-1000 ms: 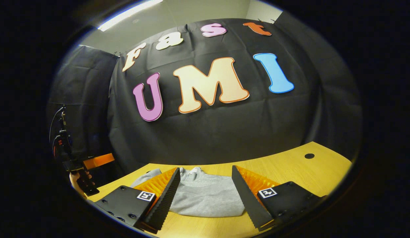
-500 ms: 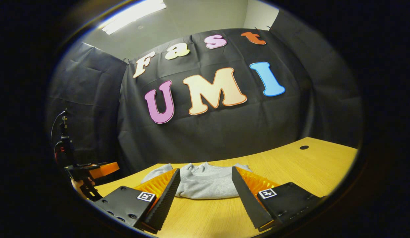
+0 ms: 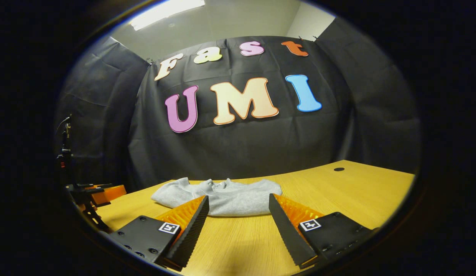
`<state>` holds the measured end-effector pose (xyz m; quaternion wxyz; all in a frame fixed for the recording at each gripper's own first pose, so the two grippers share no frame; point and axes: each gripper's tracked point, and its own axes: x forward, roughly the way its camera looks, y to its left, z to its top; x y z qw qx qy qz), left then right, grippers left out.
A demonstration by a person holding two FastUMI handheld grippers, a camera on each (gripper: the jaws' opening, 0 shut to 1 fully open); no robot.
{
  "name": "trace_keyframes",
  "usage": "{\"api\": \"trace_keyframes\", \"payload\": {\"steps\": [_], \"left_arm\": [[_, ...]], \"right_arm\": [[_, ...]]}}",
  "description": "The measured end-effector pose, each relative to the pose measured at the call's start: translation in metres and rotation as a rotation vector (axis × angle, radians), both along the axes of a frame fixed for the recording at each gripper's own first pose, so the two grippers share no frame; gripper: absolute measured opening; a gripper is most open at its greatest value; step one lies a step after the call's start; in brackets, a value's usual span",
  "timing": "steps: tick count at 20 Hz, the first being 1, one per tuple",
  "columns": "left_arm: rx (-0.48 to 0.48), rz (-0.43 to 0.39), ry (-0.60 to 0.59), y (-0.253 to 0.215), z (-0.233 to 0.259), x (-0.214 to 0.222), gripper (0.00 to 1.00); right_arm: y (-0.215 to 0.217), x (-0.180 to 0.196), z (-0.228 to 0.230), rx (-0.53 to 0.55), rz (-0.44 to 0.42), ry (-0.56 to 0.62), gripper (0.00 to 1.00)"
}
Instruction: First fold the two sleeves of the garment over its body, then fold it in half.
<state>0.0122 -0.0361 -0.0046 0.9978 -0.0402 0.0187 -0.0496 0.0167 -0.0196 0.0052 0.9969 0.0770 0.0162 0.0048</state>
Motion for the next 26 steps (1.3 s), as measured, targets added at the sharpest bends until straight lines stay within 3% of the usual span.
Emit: {"api": "trace_keyframes", "payload": {"steps": [5,12,26], "left_arm": [[0.023,0.025,-0.020,0.013,0.002,0.002,0.93],[0.025,0.055,0.029,0.027,-0.017,0.002,0.93],[0.075,0.069,-0.006,0.027,-0.012,0.002,0.93]], "right_arm": [[-0.014,-0.002,0.004,-0.024,-0.065,-0.037,0.97],[-0.022,-0.006,0.001,0.004,-0.081,-0.023,0.97],[-0.025,-0.009,-0.001,-0.001,-0.092,-0.015,0.97]]}}
